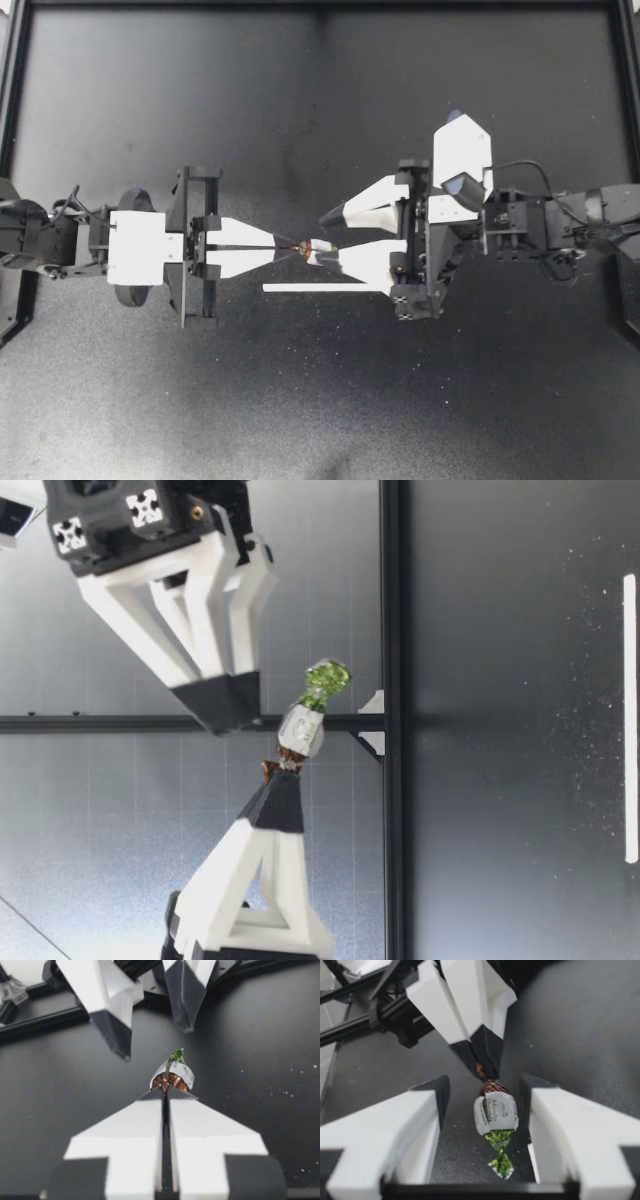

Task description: Pick up the candy and unwrap it.

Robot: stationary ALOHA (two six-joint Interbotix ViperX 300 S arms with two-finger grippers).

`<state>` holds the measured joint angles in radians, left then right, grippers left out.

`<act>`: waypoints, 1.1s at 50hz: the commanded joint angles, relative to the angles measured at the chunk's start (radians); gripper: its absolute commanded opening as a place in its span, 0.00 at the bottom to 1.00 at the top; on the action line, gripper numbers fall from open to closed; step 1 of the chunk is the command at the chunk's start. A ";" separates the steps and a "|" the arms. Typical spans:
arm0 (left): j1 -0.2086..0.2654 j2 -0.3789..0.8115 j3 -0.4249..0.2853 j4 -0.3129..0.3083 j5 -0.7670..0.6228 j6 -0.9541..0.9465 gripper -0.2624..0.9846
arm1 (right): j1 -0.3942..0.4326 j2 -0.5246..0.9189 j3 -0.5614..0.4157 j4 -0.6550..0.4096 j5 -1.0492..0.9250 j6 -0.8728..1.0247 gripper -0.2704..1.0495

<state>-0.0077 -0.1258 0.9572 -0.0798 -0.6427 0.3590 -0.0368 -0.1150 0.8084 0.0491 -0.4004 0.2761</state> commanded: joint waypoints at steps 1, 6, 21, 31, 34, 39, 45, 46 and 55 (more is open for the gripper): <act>0.002 -0.025 -0.020 0.021 -0.009 0.000 0.07 | 0.006 -0.002 -0.026 -0.002 -0.011 0.008 0.64; 0.002 -0.025 -0.018 0.038 -0.012 0.000 0.06 | 0.008 0.003 -0.028 -0.002 -0.011 0.026 0.64; 0.000 -0.038 -0.011 0.074 -0.038 0.000 0.07 | 0.018 0.008 -0.029 -0.003 -0.028 0.066 0.64; 0.002 -0.043 -0.008 0.084 -0.058 0.002 0.07 | 0.021 0.011 -0.028 -0.011 -0.040 0.089 0.63; 0.000 -0.043 -0.008 0.087 -0.063 0.002 0.07 | 0.021 0.011 -0.028 -0.018 -0.040 0.097 0.63; 0.000 -0.043 -0.006 0.089 -0.064 0.000 0.07 | 0.021 0.009 -0.029 -0.040 -0.040 0.112 0.58; 0.002 -0.043 -0.006 0.087 -0.064 0.000 0.07 | 0.023 0.009 -0.029 -0.075 -0.048 0.133 0.44; 0.000 -0.043 -0.005 0.089 -0.064 0.000 0.07 | 0.023 0.009 -0.029 -0.083 -0.051 0.138 0.40; 0.002 -0.043 0.009 0.089 -0.066 -0.002 0.07 | 0.023 -0.002 -0.023 -0.106 -0.081 0.158 0.19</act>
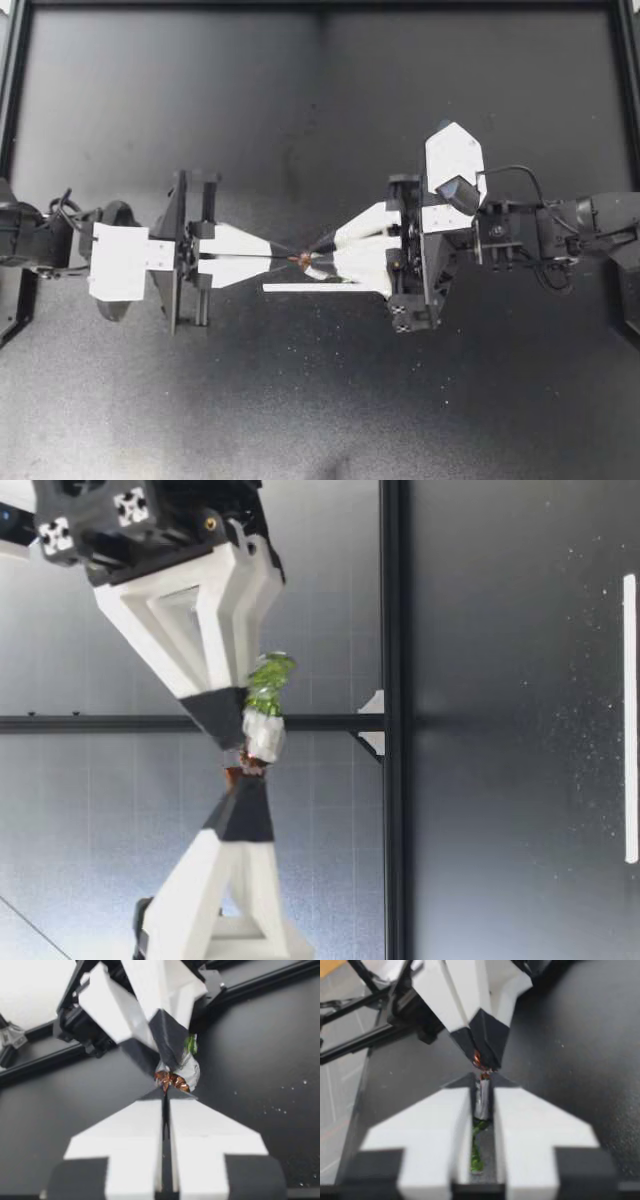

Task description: Pick up the candy and unwrap it.

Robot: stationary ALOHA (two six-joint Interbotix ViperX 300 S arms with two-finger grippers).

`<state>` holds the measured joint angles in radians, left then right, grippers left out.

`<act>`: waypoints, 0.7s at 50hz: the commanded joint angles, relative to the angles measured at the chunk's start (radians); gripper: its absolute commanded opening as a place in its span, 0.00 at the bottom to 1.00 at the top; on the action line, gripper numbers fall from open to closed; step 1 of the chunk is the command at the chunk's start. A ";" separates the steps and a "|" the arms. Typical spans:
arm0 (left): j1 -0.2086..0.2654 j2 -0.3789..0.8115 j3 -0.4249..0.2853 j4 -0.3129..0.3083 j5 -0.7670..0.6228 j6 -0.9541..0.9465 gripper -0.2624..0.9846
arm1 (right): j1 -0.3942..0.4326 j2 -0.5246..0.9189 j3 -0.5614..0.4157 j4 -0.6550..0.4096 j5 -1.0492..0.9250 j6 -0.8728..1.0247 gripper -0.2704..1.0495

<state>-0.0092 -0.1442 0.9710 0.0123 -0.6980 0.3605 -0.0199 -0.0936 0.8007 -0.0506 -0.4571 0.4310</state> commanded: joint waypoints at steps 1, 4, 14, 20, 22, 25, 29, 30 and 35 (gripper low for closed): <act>0.002 -0.025 -0.005 -0.003 -0.009 -0.003 0.07 | 0.006 -0.025 -0.014 -0.006 -0.025 0.003 0.17; 0.002 -0.026 -0.005 -0.003 -0.009 -0.005 0.07 | 0.006 -0.023 -0.014 -0.008 -0.025 0.003 0.14; 0.003 -0.025 -0.005 -0.006 -0.015 -0.015 0.07 | 0.006 -0.021 -0.012 -0.014 -0.023 -0.002 0.10; 0.003 -0.020 -0.002 -0.012 -0.014 -0.028 0.07 | 0.006 -0.025 -0.012 -0.014 -0.018 -0.006 0.10; 0.002 -0.017 -0.002 -0.014 -0.015 -0.028 0.07 | 0.006 -0.025 -0.012 -0.015 -0.014 -0.009 0.10; 0.002 -0.015 -0.002 -0.014 -0.015 -0.028 0.08 | 0.006 -0.025 -0.012 -0.017 -0.005 -0.014 0.10; 0.002 -0.012 -0.002 -0.014 -0.014 -0.029 0.10 | 0.003 -0.025 -0.015 -0.015 0.011 -0.023 0.10; 0.002 -0.012 -0.002 -0.014 -0.014 -0.029 0.11 | 0.003 -0.025 -0.017 -0.015 0.018 -0.025 0.10; 0.002 -0.014 -0.002 -0.014 -0.009 -0.031 0.20 | -0.002 -0.029 -0.021 -0.015 0.046 -0.037 0.10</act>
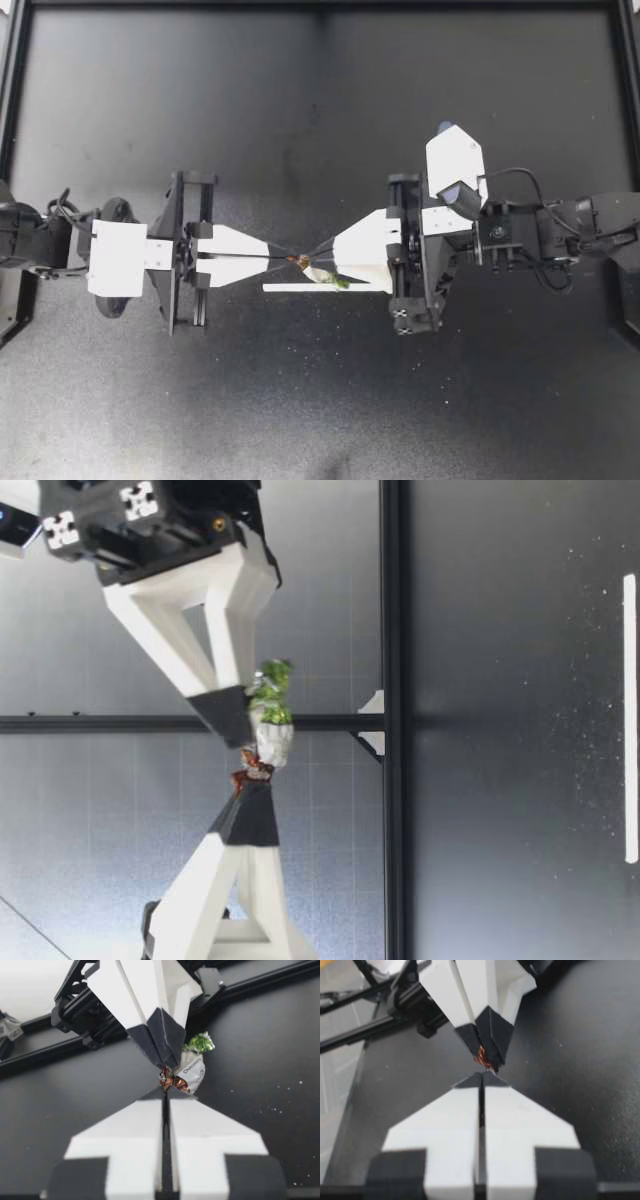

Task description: Pick up the candy and unwrap it.

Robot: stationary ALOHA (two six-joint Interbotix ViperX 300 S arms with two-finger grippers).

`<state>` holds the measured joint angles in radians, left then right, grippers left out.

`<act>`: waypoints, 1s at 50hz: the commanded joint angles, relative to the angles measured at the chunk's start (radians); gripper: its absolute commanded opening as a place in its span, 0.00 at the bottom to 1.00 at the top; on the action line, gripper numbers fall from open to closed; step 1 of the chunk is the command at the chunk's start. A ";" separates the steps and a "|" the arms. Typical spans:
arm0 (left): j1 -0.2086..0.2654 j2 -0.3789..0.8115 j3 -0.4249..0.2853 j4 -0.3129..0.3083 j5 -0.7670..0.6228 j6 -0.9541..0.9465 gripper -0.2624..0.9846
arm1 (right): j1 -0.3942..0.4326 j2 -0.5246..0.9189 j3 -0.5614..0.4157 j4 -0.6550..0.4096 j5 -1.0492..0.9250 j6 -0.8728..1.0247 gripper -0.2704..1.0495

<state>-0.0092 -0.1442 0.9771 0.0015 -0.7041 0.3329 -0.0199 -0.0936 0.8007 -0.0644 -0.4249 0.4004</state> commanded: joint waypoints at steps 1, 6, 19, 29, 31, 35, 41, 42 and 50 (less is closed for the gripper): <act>0.002 -0.014 -0.006 -0.003 -0.003 -0.005 0.23 | -0.002 -0.029 -0.023 -0.002 0.018 -0.006 0.10; 0.003 -0.012 -0.006 -0.009 0.000 -0.011 0.39 | -0.006 -0.032 -0.025 -0.002 0.032 -0.011 0.10; 0.002 0.011 -0.021 -0.080 0.003 -0.132 0.71 | -0.021 -0.051 -0.026 -0.003 0.046 -0.060 0.10; 0.002 0.049 -0.058 -0.086 0.002 -0.308 0.72 | -0.021 -0.038 -0.034 -0.003 0.060 -0.121 0.10; 0.002 0.052 -0.066 -0.084 0.002 -0.322 0.72 | -0.021 -0.037 -0.034 -0.003 0.061 -0.127 0.10; 0.003 0.060 -0.083 -0.081 -0.005 -0.337 0.72 | -0.021 -0.035 -0.035 -0.003 0.061 -0.137 0.10; 0.002 0.069 -0.104 -0.077 -0.006 -0.334 0.72 | -0.021 -0.035 -0.035 -0.003 0.063 -0.147 0.10; 0.002 0.071 -0.109 -0.072 -0.005 -0.336 0.72 | -0.021 -0.035 -0.034 -0.002 0.063 -0.147 0.10; 0.005 0.083 -0.117 -0.072 0.006 -0.330 0.71 | -0.021 -0.041 -0.032 -0.002 0.063 -0.141 0.10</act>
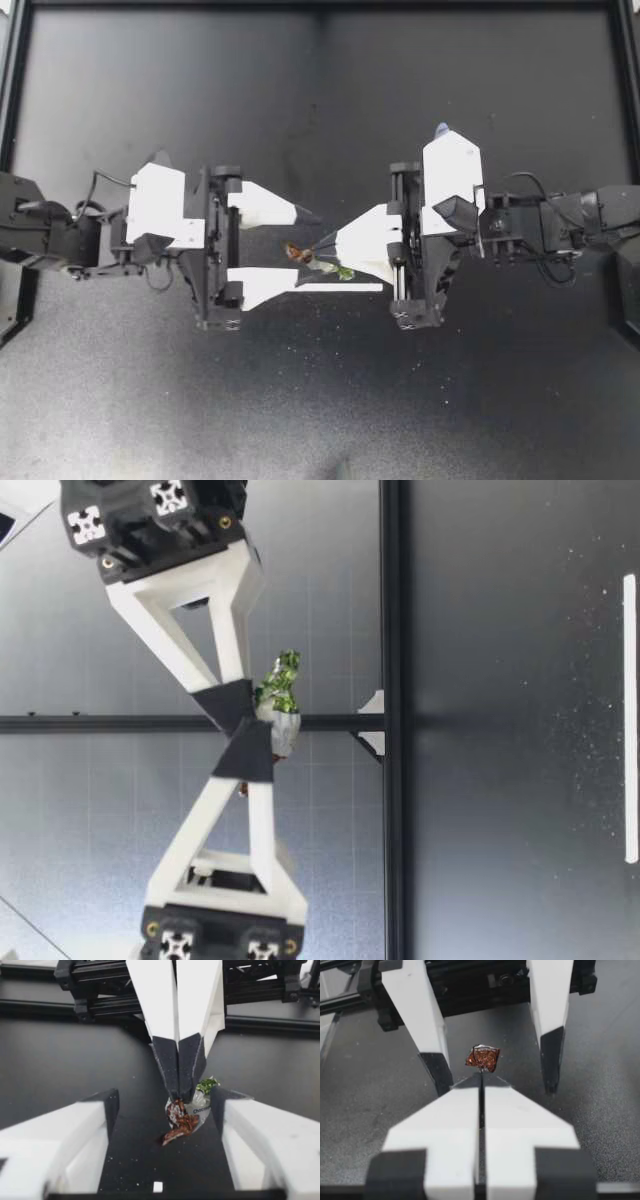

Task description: Pick up the candy and unwrap it.

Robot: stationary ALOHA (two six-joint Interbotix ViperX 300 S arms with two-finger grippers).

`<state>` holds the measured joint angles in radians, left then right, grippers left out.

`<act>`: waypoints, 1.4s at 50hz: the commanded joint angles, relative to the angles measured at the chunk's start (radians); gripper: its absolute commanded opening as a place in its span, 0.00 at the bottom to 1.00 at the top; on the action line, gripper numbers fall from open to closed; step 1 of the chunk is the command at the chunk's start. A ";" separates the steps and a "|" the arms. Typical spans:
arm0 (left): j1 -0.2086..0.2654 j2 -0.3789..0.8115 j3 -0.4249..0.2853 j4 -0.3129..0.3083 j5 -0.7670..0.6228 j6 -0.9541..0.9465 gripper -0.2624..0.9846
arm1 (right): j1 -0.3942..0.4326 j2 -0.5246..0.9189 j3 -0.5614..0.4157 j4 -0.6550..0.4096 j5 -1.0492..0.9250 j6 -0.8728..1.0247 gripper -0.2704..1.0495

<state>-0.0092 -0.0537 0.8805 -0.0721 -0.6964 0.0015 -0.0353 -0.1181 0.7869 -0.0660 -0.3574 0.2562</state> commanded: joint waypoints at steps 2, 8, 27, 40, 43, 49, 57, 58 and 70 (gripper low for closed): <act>0.008 0.000 -0.021 -0.003 0.002 0.003 0.71 | -0.005 -0.020 -0.018 0.000 -0.005 0.003 0.10; 0.044 0.032 -0.023 -0.028 0.005 0.003 0.71 | 0.011 -0.029 -0.023 0.000 -0.008 0.005 0.10; 0.092 0.057 0.008 -0.040 -0.003 0.008 0.71 | -0.017 -0.048 0.009 0.006 -0.003 0.006 0.10; 0.091 0.008 0.034 -0.035 -0.003 0.040 0.59 | -0.038 -0.037 0.021 0.006 0.005 0.006 0.10; 0.091 -0.002 0.038 -0.035 -0.003 0.048 0.50 | -0.040 -0.037 0.021 0.006 0.006 0.006 0.10; 0.091 -0.009 0.041 -0.035 0.000 0.051 0.35 | -0.040 -0.035 0.023 0.006 0.008 0.005 0.10; 0.091 -0.011 0.043 -0.035 0.000 0.052 0.22 | -0.049 -0.028 0.025 0.005 0.011 -0.002 0.13; 0.091 -0.012 0.043 -0.035 0.000 0.052 0.21 | -0.049 -0.028 0.025 0.006 0.011 -0.002 0.14; 0.091 -0.041 0.057 -0.034 0.000 0.054 0.19 | -0.052 -0.028 0.032 0.005 0.012 -0.006 0.48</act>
<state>0.0782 -0.0598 0.9388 -0.1089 -0.6903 0.0537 -0.0782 -0.1365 0.8253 -0.0629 -0.3421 0.2516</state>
